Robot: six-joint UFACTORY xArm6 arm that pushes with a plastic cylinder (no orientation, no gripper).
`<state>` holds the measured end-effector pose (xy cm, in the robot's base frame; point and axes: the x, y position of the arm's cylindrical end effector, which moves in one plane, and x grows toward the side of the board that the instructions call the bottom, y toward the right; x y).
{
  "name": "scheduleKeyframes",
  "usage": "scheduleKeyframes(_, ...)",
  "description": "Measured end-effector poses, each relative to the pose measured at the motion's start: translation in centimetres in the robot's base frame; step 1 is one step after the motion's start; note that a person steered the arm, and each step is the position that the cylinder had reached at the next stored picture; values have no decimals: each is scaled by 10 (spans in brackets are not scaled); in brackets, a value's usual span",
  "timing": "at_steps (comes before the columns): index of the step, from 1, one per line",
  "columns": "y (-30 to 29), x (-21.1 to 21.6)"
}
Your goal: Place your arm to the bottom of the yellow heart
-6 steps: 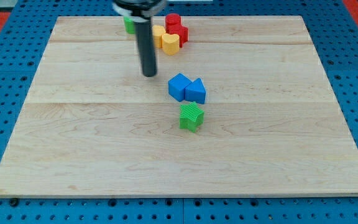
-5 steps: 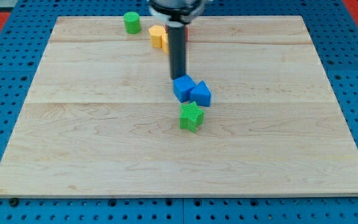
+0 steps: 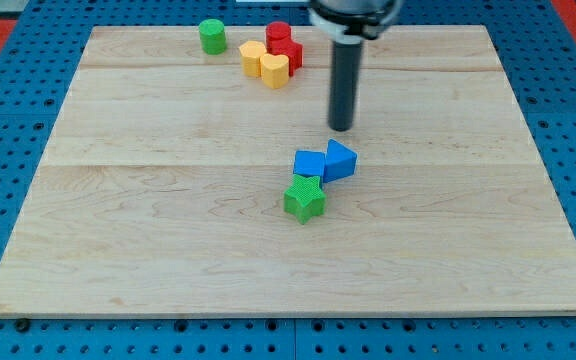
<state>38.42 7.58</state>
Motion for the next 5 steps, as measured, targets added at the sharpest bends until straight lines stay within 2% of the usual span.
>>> scheduleKeyframes(2, -16, 27)
scheduleKeyframes(4, -39, -32)
scheduleKeyframes(5, -81, -27)
